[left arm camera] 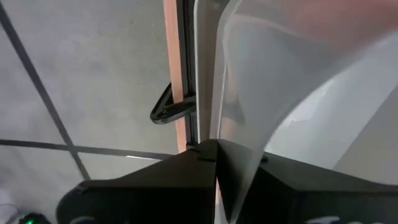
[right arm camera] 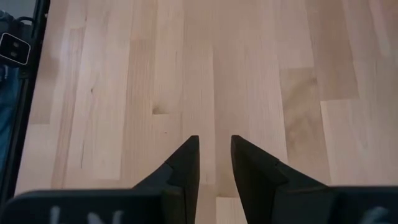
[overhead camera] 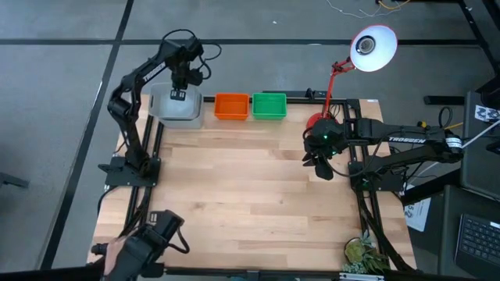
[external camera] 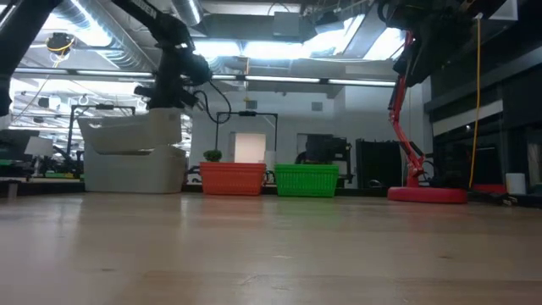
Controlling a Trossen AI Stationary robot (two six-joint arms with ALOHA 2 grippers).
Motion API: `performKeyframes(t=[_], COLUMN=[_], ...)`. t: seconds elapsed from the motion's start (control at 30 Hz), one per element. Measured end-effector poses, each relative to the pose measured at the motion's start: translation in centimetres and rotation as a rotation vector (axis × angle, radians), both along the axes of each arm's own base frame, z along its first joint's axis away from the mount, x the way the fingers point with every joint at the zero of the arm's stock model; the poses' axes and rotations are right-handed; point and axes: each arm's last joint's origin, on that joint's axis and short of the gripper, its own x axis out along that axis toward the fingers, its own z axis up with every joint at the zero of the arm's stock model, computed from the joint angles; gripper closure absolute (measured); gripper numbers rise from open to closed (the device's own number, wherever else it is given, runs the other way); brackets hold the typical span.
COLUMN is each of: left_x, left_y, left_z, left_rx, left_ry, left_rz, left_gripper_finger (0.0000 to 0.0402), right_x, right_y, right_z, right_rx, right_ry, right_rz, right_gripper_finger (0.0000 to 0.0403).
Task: Stack baskets by color
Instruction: Stack the gray bin on the top gray bin
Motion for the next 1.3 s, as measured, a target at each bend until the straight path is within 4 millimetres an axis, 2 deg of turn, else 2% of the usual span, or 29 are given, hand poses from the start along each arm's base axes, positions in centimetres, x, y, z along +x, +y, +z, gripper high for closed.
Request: performKeyframes(t=[0.27,0.43,0.6,0.83,1.07,1.2,1.3], left_x=[0.8,1.4,1.9,2.2,3.6,4.9,5.7], left_y=[1.6,1.9,1.7,1.6,0.7,-0.4,-2.3], left_z=[-3.3,-4.2,-4.2,-4.1,-3.7,-2.3,-1.4], left_rx=[-0.050,-0.043,-0.002,0.046,0.096,0.196,0.088], left_ry=[0.072,0.066,0.098,0.149,0.199,0.205,0.132], left_rz=[0.021,0.076,0.087,0.087,0.081,0.207,0.322], left_gripper_finger=[0.0401,0.0399,0.0385,0.0345,0.0324,0.0324,0.0328], right_x=[0.0,0.0,0.0,0.0,0.0,0.0,0.0], right_y=[0.0,0.0,0.0,0.0,0.0,0.0,0.0], right_z=[0.0,0.0,0.0,0.0,0.0,0.0,0.0], right_rx=[0.014,0.015,0.014,0.012,0.005,-0.013,-0.016], right_ry=[0.005,0.005,0.005,0.005,0.003,-0.002,-0.003], right_rz=[-0.019,-0.021,-0.020,-0.018,-0.008,0.016,0.021], right_gripper_finger=[0.0312,0.0312,0.0312,0.0312,0.0311,0.0312,0.0312])
